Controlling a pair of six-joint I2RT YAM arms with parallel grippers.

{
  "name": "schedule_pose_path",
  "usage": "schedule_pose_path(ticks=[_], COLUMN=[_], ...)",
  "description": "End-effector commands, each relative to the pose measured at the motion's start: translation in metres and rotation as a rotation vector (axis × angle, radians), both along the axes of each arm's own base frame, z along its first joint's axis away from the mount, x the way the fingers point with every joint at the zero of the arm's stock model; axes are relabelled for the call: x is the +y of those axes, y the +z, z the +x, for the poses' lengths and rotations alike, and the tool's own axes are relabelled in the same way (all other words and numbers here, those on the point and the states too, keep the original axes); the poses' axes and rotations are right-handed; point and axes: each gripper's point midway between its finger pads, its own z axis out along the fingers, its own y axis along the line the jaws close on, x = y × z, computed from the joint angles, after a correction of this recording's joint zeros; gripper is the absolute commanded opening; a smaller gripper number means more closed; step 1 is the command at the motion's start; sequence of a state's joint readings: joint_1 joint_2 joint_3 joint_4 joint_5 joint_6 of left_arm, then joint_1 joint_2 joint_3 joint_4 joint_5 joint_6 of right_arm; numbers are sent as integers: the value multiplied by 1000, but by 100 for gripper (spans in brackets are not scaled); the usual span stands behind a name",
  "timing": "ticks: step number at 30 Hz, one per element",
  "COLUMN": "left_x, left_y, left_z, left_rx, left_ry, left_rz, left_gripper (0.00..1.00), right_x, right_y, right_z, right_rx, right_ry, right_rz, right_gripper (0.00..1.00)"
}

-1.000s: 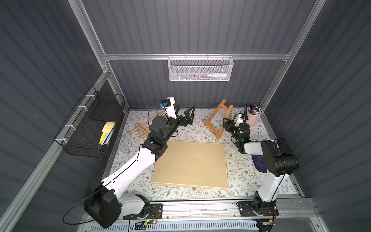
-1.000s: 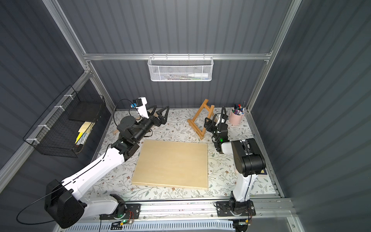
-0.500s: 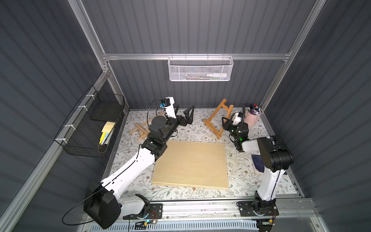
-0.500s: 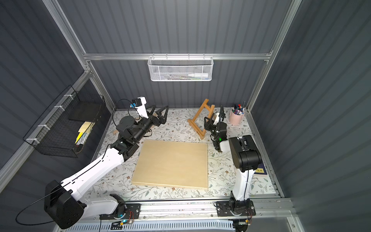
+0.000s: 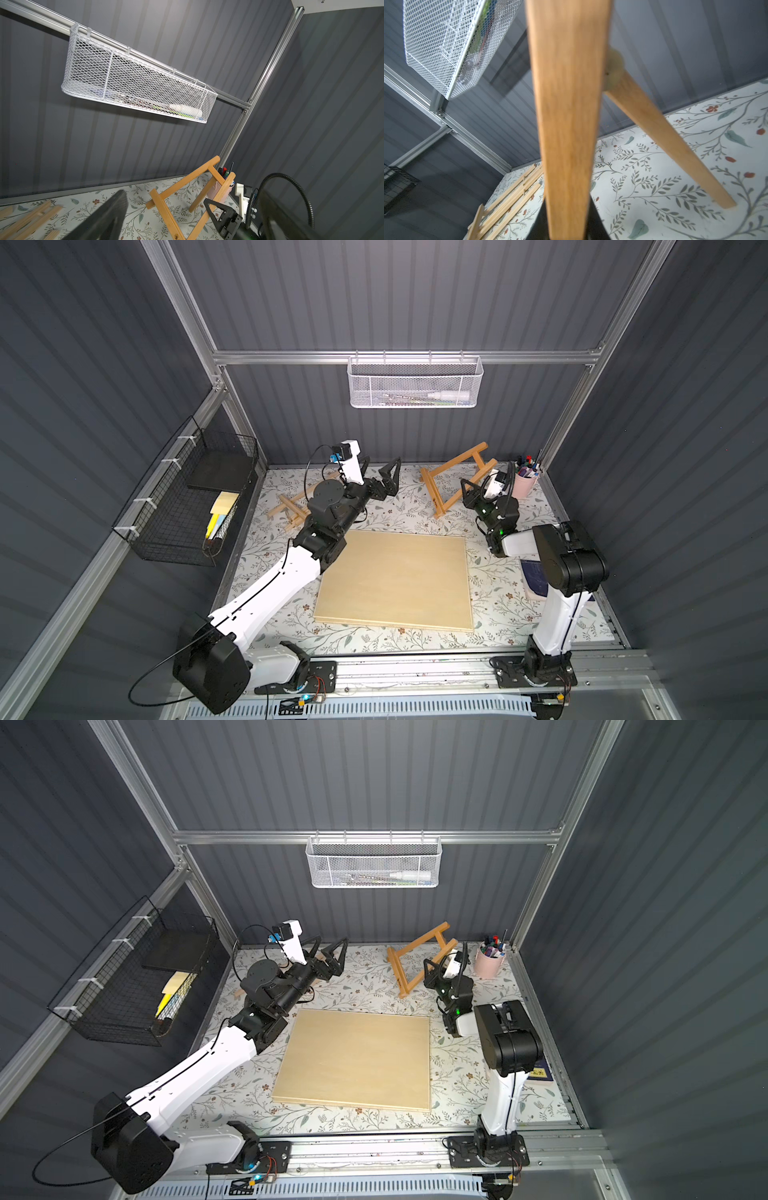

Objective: Disassemble the easel
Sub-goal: Pick up the easel at the center of the board.

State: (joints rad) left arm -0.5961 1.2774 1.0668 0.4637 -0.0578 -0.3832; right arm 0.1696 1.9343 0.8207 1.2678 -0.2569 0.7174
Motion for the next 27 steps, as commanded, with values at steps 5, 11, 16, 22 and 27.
schedule_pose_path(ticks=[5, 11, 16, 22, 27], left_x=[2, 2, 1, 0, 0], left_y=[13, 12, 11, 11, 12], left_z=[0, 0, 1, 1, 0], left_rx=[-34, -33, -31, -31, -34], left_ry=[16, 18, 17, 11, 6], left_rz=[4, 5, 6, 8, 7], left_gripper=[100, 100, 99, 99, 99], right_x=[27, 41, 50, 40, 18], right_y=[47, 46, 35, -4, -48], right_z=[-21, -17, -9, 6, 15], right_rx=[48, 145, 223, 308, 380], right_ry=[237, 308, 346, 278, 190], right_rz=[402, 543, 627, 681, 702], right_gripper=[0, 0, 0, 0, 0])
